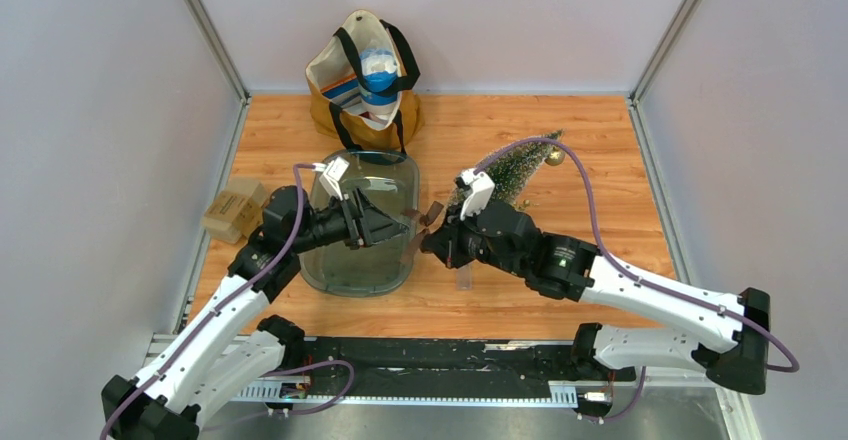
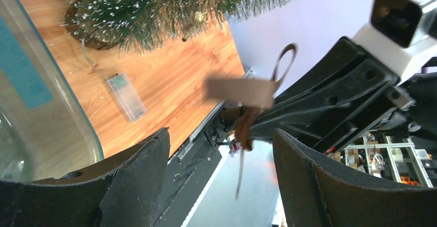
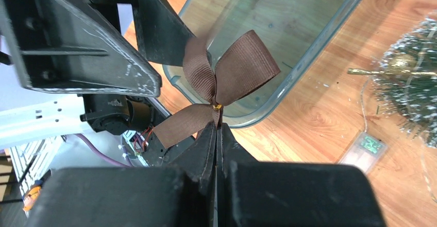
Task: Decorate the small christmas tree
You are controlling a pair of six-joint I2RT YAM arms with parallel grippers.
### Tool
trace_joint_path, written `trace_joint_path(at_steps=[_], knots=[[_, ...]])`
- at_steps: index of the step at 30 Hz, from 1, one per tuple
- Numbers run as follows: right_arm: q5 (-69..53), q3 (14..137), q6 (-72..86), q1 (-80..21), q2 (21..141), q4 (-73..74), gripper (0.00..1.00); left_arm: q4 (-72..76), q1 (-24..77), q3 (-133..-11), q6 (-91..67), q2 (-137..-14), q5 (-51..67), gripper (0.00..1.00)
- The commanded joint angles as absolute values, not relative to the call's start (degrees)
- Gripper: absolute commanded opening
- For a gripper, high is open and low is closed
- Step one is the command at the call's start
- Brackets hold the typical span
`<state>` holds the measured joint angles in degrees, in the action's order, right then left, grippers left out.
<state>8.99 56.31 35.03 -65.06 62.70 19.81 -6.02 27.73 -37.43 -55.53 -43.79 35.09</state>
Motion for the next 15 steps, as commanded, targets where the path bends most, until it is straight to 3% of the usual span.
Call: trace_joint_path(at_steps=[1, 9, 15], knots=[[14.1, 55.4, 36.4, -65.0, 57.9, 16.7, 0.00, -8.1, 27.9, -36.7, -52.9, -42.9, 35.2, 0.80], [10.5, 56.0, 36.3, -64.9, 60.1, 16.6, 0.00, 9.2, 27.9, -34.1, -60.2, -42.9, 38.5, 0.81], [6.2, 58.1, 35.9, -64.9, 63.6, 16.8, 0.01, 12.9, 27.9, -34.6, -61.9, -44.0, 39.7, 0.81]])
